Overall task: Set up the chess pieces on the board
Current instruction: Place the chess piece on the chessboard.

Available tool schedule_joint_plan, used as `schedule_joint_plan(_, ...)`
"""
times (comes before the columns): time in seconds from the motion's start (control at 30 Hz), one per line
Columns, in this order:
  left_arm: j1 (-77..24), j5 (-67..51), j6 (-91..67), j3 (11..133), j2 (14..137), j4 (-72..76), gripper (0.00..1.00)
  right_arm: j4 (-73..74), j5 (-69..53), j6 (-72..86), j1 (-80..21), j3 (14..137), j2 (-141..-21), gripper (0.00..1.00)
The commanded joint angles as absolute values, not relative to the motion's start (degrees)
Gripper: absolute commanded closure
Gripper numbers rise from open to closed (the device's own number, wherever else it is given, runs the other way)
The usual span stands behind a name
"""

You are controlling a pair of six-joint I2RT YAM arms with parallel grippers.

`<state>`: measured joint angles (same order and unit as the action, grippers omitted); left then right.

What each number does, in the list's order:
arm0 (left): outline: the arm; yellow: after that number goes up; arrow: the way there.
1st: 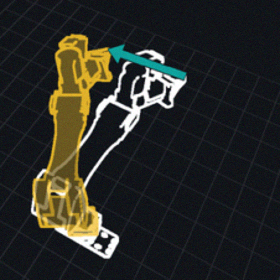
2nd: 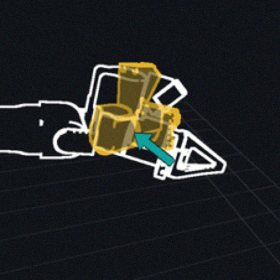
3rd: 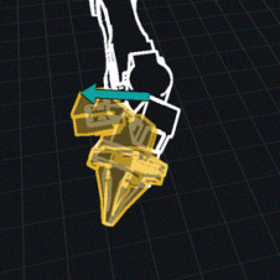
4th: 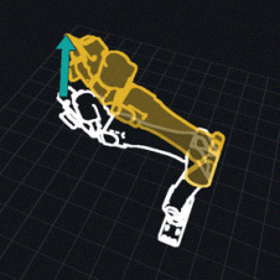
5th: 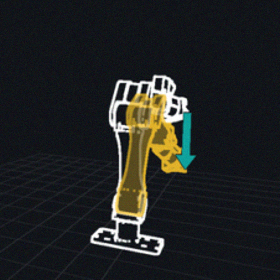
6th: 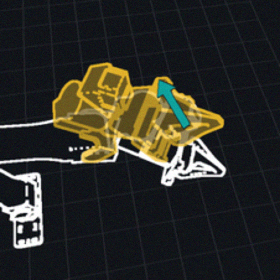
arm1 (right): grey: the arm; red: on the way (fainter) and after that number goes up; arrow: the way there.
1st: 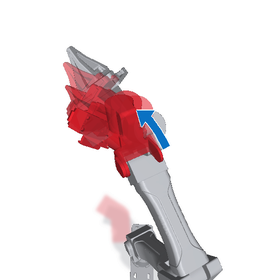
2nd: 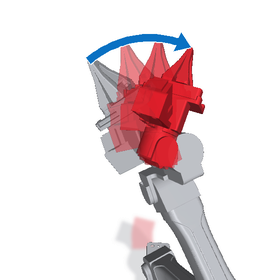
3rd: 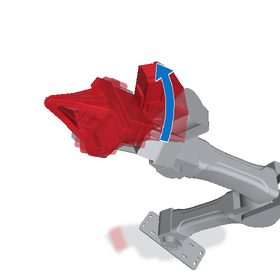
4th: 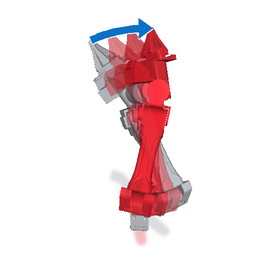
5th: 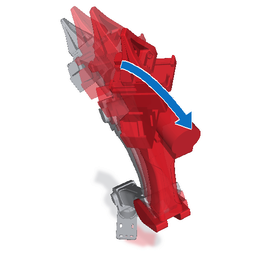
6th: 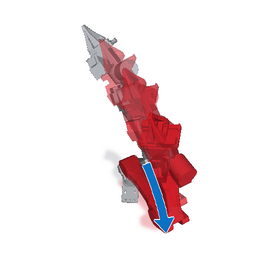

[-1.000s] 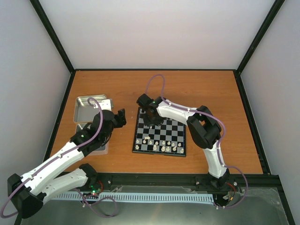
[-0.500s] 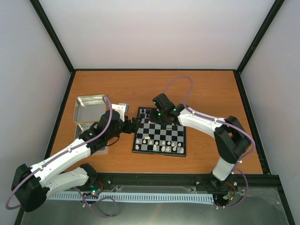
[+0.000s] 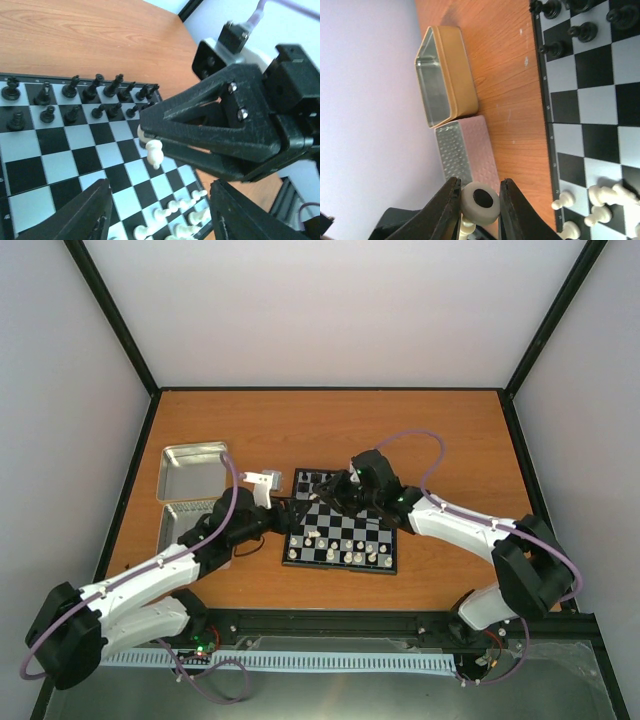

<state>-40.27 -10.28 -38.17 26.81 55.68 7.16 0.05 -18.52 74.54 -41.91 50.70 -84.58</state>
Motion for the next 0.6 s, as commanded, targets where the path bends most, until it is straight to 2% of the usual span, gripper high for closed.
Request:
schedule_joint_plan(0.0,-40.05,-12.25,-41.00,27.87,56.69,14.49,0.47,-7.63,-20.57,81.14,-41.66,48.54,-82.42,0.80)
schedule_joint_plan(0.3,-40.07,-11.45,-46.14,28.33,61.25,18.42,0.68,-11.29,-23.43,84.54,-41.66,47.63,-81.78,0.80)
schedule_joint_plan(0.57,-40.05,-9.94,-44.51,28.75,61.03,20.89,0.70,-9.85,-23.39,84.41,-41.66,47.42,-81.35,0.80)
